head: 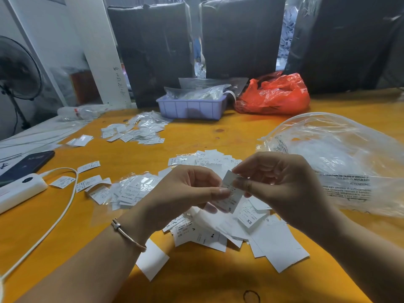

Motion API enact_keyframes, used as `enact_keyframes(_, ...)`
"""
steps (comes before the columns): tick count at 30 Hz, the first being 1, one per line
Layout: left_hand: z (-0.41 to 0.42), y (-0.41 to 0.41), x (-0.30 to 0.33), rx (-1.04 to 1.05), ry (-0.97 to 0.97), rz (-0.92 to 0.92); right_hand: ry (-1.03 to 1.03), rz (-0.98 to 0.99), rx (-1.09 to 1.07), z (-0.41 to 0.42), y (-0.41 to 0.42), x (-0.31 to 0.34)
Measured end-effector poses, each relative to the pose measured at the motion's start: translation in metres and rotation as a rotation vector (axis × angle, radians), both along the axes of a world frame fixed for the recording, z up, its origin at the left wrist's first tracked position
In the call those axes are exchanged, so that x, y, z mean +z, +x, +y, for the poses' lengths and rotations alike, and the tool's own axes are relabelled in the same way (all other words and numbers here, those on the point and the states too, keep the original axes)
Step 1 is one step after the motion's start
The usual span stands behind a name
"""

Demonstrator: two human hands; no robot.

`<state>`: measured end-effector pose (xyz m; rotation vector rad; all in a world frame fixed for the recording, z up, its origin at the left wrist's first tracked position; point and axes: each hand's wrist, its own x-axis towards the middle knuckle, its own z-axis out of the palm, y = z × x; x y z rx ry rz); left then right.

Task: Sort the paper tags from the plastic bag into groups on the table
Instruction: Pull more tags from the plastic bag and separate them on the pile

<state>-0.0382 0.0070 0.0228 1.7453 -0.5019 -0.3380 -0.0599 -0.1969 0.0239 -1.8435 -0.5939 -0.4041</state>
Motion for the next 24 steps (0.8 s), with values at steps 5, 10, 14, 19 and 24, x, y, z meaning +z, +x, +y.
enact_keyframes(5,0.0003,0.0016,-0.0019,0.031,-0.032,-0.012,-0.062,0.035,0.061,-0.0006,0.0012,-0.0005)
enact_keyframes(10,0.0000,0.0015,-0.0017,0.045,-0.035,-0.039,-0.113,0.114,0.145,-0.0038,0.0029,0.0023)
enact_keyframes(14,0.0007,0.0007,-0.0004,0.054,-0.092,-0.030,-0.075,0.143,0.136,-0.0067,0.0024,0.0028)
enact_keyframes(19,0.0019,0.0017,-0.0010,0.095,-0.106,-0.081,0.066,0.085,0.091,-0.0052,0.0034,0.0021)
enact_keyframes(24,0.0048,0.0007,0.0026,0.113,-0.141,-0.222,0.077,0.034,0.068,-0.0041,0.0037,0.0007)
